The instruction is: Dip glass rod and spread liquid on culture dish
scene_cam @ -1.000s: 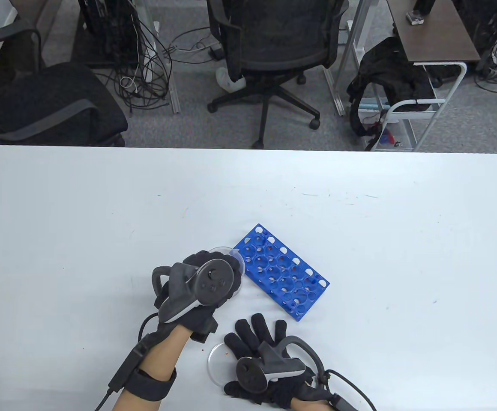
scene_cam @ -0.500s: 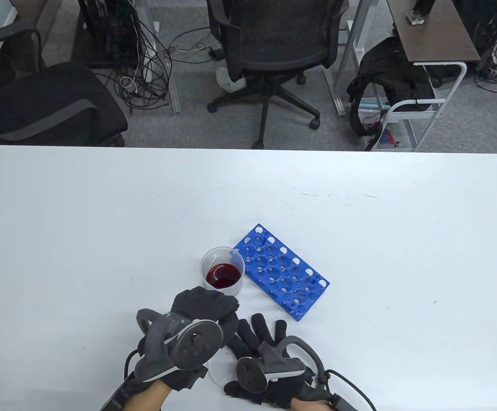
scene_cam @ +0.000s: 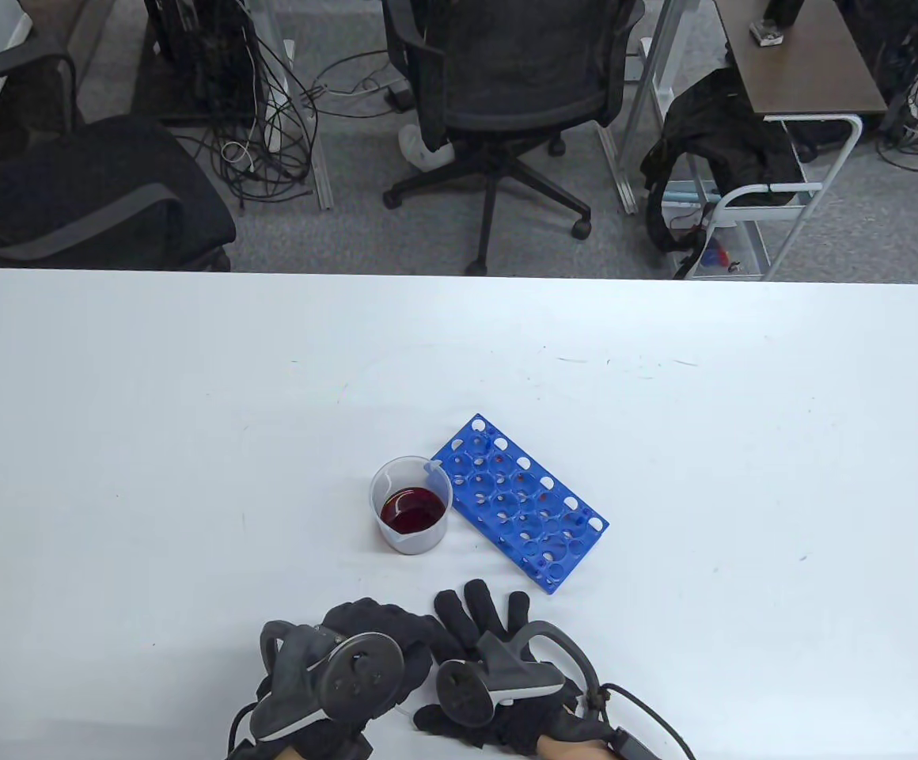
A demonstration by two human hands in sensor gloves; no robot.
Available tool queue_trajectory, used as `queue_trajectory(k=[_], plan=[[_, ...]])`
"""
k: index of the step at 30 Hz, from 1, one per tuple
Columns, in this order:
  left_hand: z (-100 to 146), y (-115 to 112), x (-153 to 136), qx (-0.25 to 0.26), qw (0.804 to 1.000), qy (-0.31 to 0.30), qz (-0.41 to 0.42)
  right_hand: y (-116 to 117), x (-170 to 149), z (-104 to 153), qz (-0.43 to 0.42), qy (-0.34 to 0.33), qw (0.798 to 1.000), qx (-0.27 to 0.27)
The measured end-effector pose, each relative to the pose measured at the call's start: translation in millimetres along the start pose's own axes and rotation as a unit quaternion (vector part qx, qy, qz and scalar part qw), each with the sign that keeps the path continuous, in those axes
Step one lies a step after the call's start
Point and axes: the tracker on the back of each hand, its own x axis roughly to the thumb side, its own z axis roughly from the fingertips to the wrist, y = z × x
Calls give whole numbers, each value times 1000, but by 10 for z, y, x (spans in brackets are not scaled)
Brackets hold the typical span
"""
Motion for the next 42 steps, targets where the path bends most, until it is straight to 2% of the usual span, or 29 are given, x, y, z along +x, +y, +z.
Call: queue_trajectory(k=[5, 10, 18, 28, 42], plan=[[10, -29, -5, -7, 1000, 0, -2, 0, 0, 0, 0, 0, 1000, 0], [-3, -163, -8, -23, 1000, 3, 0, 0, 0, 0, 0, 0, 1000, 0], [5, -147, -15, -44, 999, 9, 6, -2, 1, 0, 0, 0, 1000, 0], [31, -191, -59, -59, 996, 1, 62, -2, 1, 0, 0, 0, 1000, 0], [28, -176, -57, -15, 999, 25, 27, -2, 1, 0, 0, 0, 1000, 0]])
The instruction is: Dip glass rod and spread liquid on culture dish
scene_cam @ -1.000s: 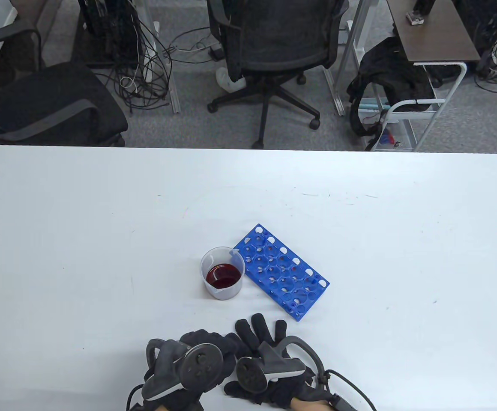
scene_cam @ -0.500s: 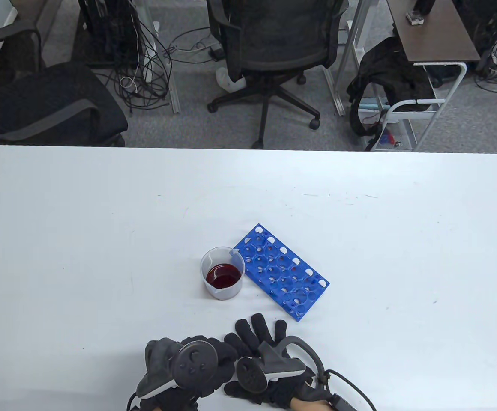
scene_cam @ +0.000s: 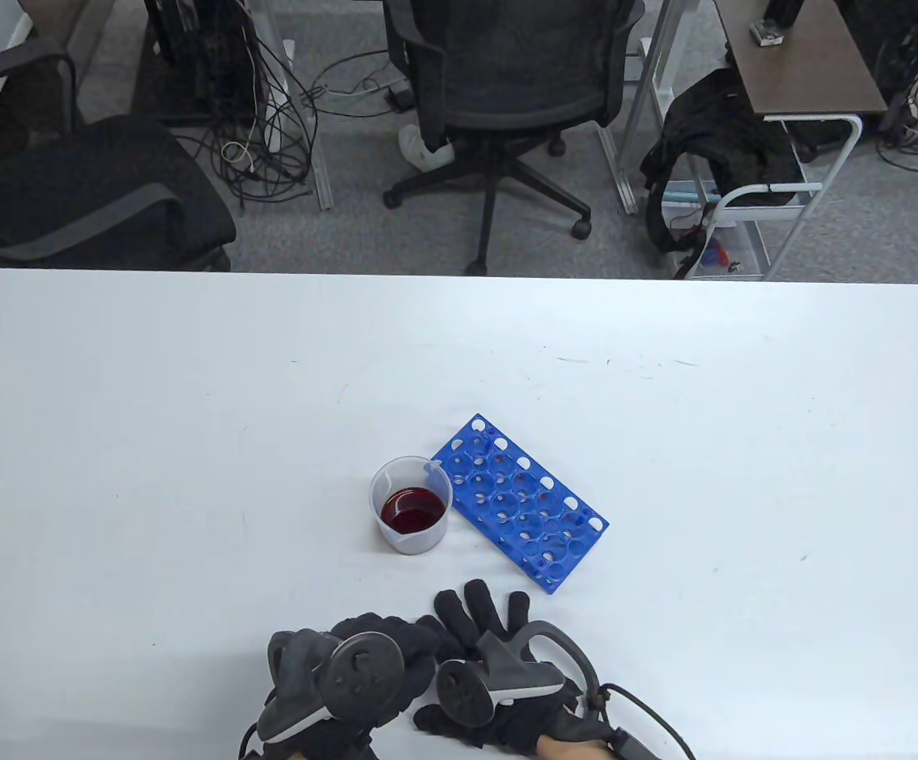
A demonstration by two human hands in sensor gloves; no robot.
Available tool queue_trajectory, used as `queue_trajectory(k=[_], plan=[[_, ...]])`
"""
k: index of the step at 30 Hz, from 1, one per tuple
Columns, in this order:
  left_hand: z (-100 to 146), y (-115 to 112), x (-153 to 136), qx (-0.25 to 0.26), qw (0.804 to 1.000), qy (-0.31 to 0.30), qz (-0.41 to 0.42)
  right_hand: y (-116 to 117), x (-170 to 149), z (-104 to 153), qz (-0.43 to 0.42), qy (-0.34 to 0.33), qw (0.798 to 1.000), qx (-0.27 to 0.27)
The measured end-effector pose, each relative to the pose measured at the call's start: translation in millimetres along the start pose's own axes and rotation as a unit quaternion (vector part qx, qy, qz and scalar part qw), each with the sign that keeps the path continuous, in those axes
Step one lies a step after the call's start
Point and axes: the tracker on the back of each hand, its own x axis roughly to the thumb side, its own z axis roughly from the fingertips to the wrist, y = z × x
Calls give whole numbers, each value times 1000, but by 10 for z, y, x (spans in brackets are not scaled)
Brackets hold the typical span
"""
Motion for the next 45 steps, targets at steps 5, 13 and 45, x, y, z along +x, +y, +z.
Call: queue_trajectory(k=[5, 13, 45], plan=[[7, 20, -4, 6, 1000, 10, -17, 0, 0, 0, 0, 0, 1000, 0], [14, 49, -29, -20, 1000, 12, -20, 1, 0, 1, -1, 0, 1000, 0], [23, 4, -14, 7, 1000, 22, -6, -1, -1, 2, -1, 0, 1000, 0]])
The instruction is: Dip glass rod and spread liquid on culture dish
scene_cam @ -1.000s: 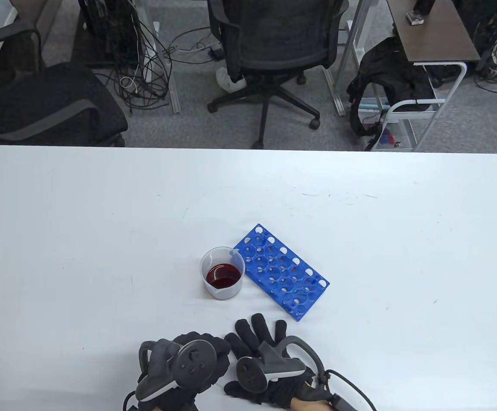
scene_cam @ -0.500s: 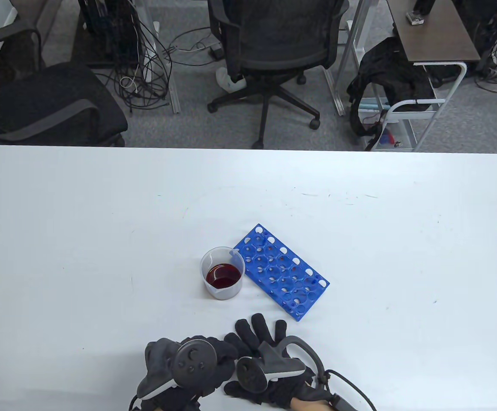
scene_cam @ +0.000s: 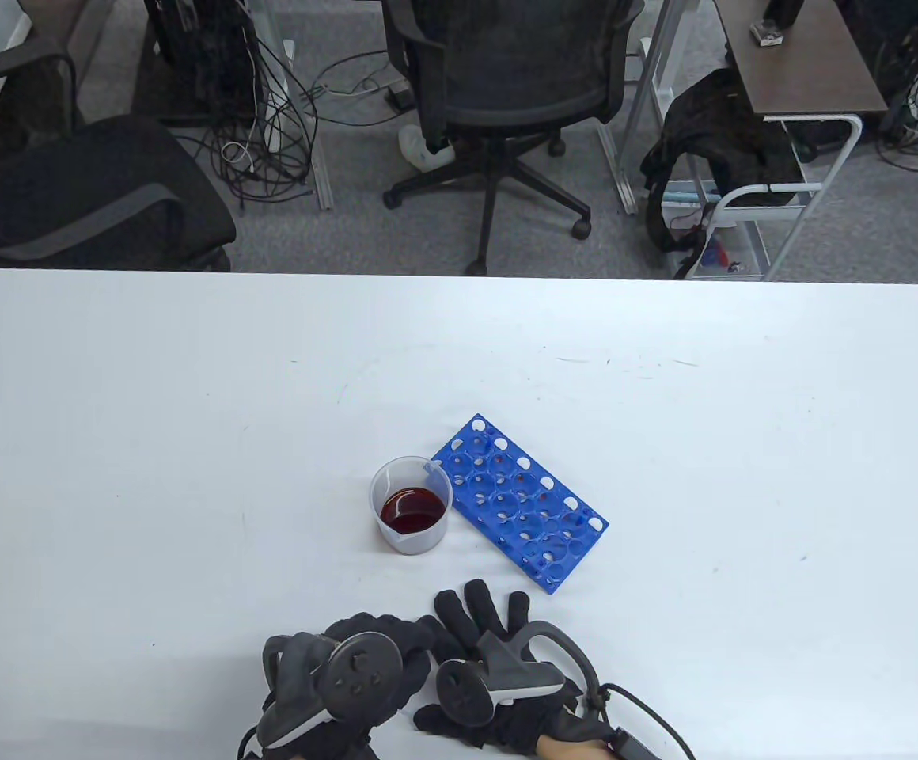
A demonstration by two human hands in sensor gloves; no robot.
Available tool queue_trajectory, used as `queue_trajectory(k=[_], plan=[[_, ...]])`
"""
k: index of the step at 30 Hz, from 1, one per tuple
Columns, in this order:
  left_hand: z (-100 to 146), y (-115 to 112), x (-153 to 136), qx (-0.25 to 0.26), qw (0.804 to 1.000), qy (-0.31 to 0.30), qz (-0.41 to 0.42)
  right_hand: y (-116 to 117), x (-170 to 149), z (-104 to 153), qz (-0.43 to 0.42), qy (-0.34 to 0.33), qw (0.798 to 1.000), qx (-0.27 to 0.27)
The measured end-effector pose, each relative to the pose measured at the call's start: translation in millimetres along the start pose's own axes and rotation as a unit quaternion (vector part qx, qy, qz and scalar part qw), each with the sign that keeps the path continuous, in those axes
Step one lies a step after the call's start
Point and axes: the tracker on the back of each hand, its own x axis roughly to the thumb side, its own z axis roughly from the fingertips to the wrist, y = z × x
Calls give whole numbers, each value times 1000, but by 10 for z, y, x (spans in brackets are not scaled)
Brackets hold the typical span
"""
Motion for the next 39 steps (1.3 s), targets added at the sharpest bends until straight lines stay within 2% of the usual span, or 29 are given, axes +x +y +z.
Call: queue_trajectory(k=[8, 16, 21, 29, 39], plan=[[12, 37, -12, -16, 1000, 12, -20, 0, 0, 0, 0, 0, 1000, 0], [6, 24, -31, -55, 998, -4, 10, 0, 0, 0, 0, 0, 1000, 0], [4, 4, -29, -60, 998, -11, 27, 0, 0, 0, 0, 0, 1000, 0], [2, -22, -14, -51, 998, -15, 43, 0, 0, 0, 0, 0, 1000, 0], [6, -19, -4, -10, 1000, 2, 24, 0, 0, 0, 0, 0, 1000, 0]])
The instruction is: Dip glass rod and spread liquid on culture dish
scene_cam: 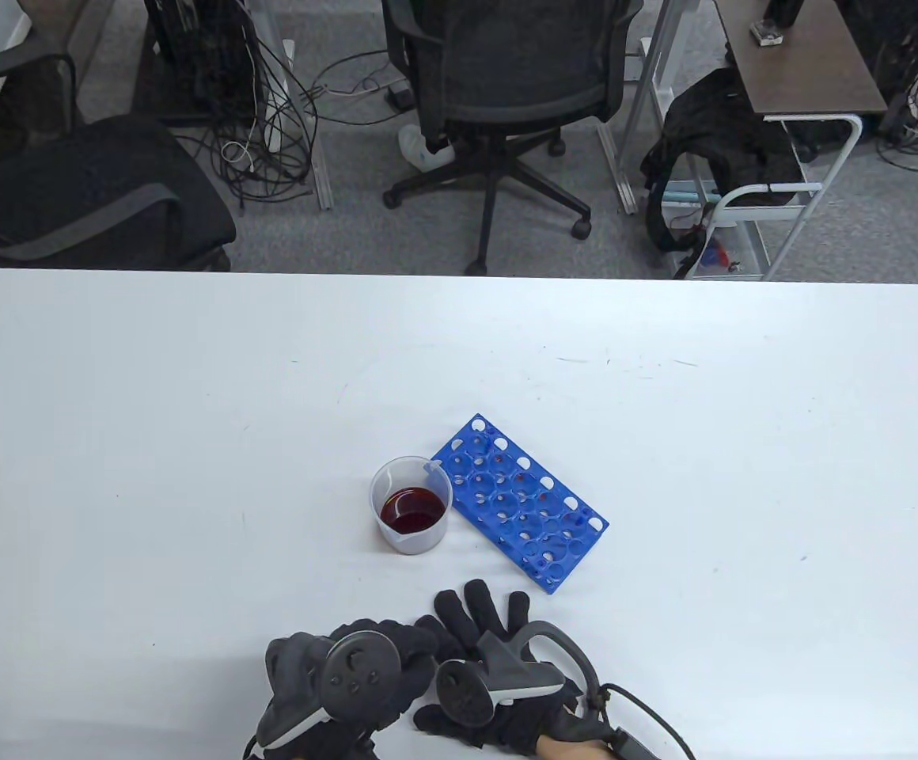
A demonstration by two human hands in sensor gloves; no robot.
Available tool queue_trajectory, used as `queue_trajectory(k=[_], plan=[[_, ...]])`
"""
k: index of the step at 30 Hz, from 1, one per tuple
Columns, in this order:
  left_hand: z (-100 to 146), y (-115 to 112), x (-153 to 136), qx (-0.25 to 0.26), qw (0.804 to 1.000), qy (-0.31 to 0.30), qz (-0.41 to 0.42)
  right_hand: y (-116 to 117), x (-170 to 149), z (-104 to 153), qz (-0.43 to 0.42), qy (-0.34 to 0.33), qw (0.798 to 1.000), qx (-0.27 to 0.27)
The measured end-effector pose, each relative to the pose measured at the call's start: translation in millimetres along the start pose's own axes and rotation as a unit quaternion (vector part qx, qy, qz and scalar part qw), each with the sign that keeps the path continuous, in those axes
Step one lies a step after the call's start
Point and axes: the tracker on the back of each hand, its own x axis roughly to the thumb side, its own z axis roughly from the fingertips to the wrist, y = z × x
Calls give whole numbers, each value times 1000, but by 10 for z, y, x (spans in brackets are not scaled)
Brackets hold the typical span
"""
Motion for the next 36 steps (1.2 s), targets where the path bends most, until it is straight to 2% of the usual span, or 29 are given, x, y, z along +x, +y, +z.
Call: queue_trajectory(k=[7, 11, 15, 23, 27, 32, 36], plan=[[-5, 6, 0, -1, 1000, 2, -1, 0, 0, 0, 0, 0, 1000, 0], [18, 81, 9, -8, 1000, -3, 2, 0, 0, 0, 0, 0, 1000, 0], [61, 253, 26, 10, 1000, -10, 6, 0, 0, 0, 0, 0, 1000, 0], [69, 769, 142, 80, 996, -27, 4, 0, 0, 0, 0, 0, 1000, 0], [-48, 990, 227, 125, 992, -27, -10, 0, 0, 0, 0, 0, 1000, 0], [-325, 1072, 244, 191, 981, -10, -18, -1, 0, 1, 0, 0, 1000, 1], [-616, 1022, 191, 173, 984, 17, -34, -1, 0, 1, 0, 0, 1000, 1]])
